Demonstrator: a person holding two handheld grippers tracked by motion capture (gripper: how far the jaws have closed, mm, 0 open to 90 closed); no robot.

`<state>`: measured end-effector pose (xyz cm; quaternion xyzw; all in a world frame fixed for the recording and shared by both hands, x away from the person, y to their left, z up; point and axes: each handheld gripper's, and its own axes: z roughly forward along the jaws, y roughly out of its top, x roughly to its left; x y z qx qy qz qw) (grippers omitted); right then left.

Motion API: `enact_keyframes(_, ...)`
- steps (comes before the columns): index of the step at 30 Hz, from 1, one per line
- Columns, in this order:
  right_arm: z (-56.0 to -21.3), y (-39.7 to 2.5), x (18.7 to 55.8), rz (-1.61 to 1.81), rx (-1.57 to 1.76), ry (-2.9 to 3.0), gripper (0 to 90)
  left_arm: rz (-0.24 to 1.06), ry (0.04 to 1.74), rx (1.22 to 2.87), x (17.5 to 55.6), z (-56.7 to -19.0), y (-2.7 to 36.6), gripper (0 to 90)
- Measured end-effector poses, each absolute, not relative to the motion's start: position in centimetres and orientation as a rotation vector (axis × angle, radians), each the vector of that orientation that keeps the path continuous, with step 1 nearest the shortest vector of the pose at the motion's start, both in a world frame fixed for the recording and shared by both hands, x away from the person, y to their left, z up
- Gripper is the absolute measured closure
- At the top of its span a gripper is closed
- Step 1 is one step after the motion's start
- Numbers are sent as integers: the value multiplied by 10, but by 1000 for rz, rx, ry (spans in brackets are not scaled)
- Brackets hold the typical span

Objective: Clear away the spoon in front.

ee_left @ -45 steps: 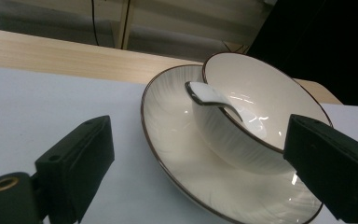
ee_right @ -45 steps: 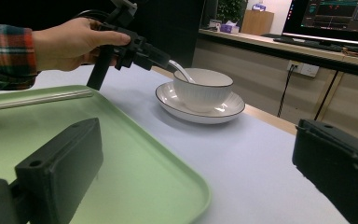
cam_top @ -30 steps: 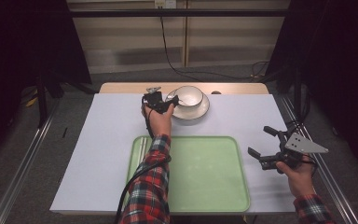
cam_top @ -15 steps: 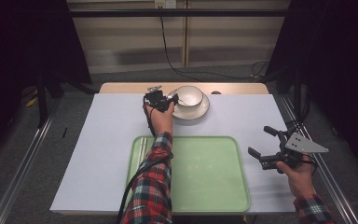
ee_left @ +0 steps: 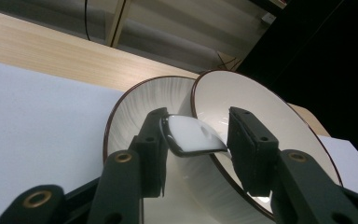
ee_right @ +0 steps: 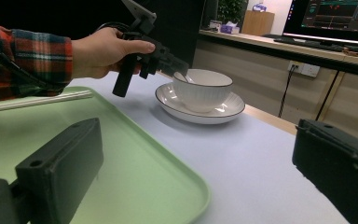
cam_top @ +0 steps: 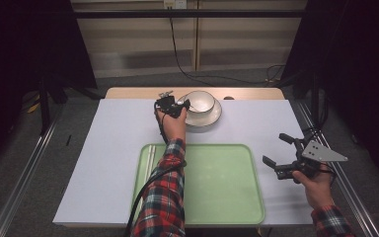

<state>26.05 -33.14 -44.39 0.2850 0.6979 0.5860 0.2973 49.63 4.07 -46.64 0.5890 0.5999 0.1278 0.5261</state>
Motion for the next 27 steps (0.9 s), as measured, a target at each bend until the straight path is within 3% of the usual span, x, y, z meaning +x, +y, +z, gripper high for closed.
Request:
enact_keyframes(9, -444, -331, 261, 1565, 764, 1849, 11, 313, 1444, 1381, 497, -467, 39, 638)
enact_keyframes(27, -444, -332, 261, 1560, 754, 1855, 11, 368, 1419, 1360, 499, -458, 43, 789)
